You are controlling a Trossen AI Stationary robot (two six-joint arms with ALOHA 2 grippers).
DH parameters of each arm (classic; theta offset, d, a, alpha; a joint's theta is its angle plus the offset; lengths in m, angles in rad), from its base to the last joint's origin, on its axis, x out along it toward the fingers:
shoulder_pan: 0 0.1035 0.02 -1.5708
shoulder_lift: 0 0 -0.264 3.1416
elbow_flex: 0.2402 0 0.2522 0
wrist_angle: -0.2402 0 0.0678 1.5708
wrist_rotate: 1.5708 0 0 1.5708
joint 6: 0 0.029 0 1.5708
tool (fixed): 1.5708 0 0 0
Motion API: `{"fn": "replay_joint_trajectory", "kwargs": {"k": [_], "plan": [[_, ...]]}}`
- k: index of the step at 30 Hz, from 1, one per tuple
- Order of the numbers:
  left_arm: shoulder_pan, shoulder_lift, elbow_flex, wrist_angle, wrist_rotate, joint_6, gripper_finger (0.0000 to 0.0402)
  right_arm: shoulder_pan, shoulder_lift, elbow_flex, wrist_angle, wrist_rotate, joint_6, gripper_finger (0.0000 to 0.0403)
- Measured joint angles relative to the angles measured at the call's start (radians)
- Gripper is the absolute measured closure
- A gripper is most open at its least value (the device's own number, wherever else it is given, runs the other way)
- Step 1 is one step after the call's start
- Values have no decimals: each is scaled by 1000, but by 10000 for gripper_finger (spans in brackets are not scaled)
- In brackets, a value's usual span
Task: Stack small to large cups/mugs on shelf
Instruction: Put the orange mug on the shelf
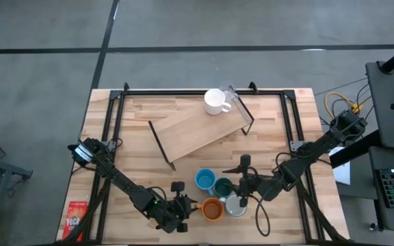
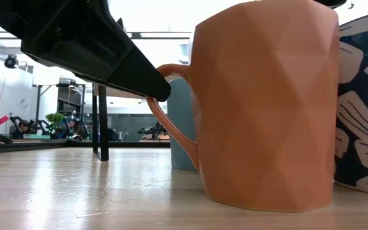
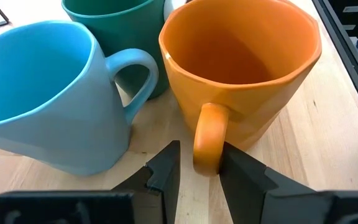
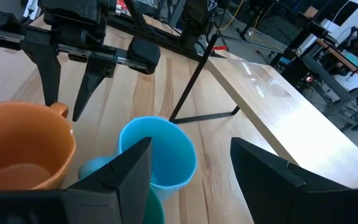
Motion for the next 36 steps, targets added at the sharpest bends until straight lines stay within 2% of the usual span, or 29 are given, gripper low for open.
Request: {"fn": "replay_joint_trajectory", "kwargs": {"k": [6,12,27,36], "plan": [[1,0,0,0,0,0,319,0,0,0,0,0,0,193],[6,0,-3,2,0,22,378,0,0,0,0,0,0,193],[-11,-4,-5,52,26,81,378,0,0,0,-1,0,0,193],[-28,-40,-5,48,-4,107,378,0,0,0,-1,0,0,193]]}}
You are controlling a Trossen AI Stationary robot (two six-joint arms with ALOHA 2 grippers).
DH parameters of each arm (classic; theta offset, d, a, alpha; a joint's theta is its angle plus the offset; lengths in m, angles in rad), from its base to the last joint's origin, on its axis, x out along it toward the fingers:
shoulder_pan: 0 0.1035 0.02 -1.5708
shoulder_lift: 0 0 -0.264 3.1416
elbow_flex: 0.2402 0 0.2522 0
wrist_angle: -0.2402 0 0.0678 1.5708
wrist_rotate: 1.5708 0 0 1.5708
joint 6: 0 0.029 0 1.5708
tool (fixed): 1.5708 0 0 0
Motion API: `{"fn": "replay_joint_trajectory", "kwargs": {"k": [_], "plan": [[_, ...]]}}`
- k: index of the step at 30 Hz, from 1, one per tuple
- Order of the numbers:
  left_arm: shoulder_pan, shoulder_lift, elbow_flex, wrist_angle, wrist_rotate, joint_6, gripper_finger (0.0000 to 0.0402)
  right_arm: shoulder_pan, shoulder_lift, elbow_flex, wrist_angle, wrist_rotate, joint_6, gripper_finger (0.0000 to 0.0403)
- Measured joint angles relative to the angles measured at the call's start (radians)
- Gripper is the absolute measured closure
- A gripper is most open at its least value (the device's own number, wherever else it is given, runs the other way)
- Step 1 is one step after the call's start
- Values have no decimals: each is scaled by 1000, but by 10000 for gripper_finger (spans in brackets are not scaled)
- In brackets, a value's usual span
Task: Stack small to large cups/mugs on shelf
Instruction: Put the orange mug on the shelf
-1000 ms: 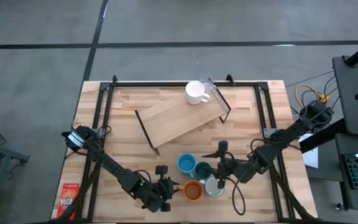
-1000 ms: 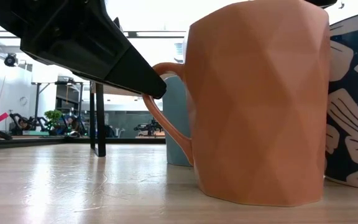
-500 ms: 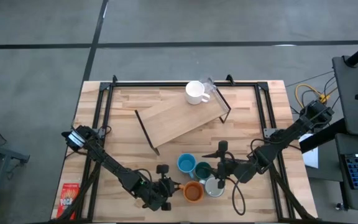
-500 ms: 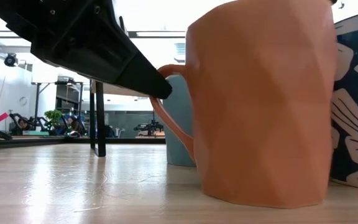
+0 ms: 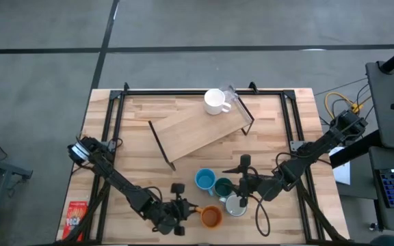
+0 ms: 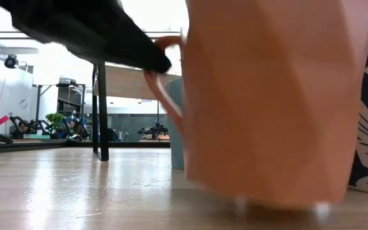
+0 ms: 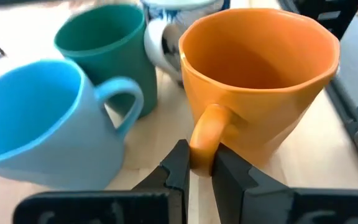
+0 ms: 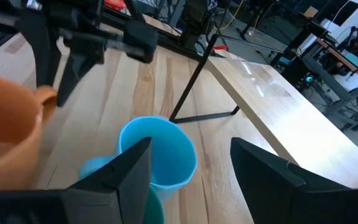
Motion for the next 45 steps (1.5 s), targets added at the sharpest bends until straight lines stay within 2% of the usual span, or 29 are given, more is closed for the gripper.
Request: {"fn": "replay_joint_trajectory", "kwargs": {"k": [14,19,26,31,39,45], "plan": [[-54,-130,0,-32,-123,104,387,0,0,0,0,0,0,193],[-70,-173,-11,-34,-201,149,394,0,0,0,0,0,0,193],[-70,-178,-12,-32,-256,177,394,0,0,0,0,0,0,193],[-62,-186,-12,-32,-355,225,395,0,0,0,0,0,0,193],[-32,-194,-15,-30,-439,219,399,0,0,0,1,0,5,193],[-20,-184,-24,-30,-560,195,399,0,0,0,1,0,16,193]]}}
